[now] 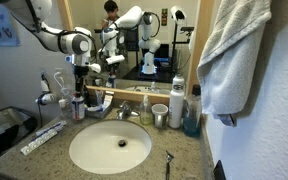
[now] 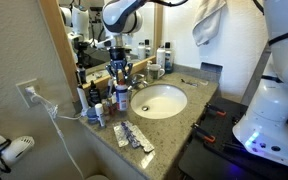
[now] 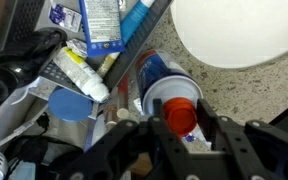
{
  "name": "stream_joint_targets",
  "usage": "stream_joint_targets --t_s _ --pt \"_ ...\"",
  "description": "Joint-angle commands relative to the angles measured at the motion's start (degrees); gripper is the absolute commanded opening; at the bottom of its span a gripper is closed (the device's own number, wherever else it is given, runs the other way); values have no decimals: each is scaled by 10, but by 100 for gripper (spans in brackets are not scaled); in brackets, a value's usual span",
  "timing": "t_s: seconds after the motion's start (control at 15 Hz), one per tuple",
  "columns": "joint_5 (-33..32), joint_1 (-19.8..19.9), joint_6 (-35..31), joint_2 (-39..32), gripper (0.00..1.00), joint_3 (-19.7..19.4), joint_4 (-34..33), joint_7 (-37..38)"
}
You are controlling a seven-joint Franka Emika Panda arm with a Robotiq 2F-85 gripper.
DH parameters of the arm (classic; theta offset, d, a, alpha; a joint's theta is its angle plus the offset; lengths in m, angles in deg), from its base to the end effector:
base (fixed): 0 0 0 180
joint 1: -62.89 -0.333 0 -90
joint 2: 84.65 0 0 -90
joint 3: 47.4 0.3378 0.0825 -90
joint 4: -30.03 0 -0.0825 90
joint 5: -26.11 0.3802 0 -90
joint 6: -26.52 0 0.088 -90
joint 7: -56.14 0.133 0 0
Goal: Move the blue and white bottle to the left side of the sink
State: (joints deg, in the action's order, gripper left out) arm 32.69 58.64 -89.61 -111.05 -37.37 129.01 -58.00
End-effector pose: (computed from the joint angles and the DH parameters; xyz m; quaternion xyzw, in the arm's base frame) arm 0.6280 0.1596 0.3058 -0.4634 -0.8783 -0.0178 0.1166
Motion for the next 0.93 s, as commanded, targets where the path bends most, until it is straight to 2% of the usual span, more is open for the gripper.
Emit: stream_joint_targets --t_s 0.0,0.87 --pt "-2 1 -46 2 12 6 15 7" --pt "-38 -5 -105 11 12 3 67 16"
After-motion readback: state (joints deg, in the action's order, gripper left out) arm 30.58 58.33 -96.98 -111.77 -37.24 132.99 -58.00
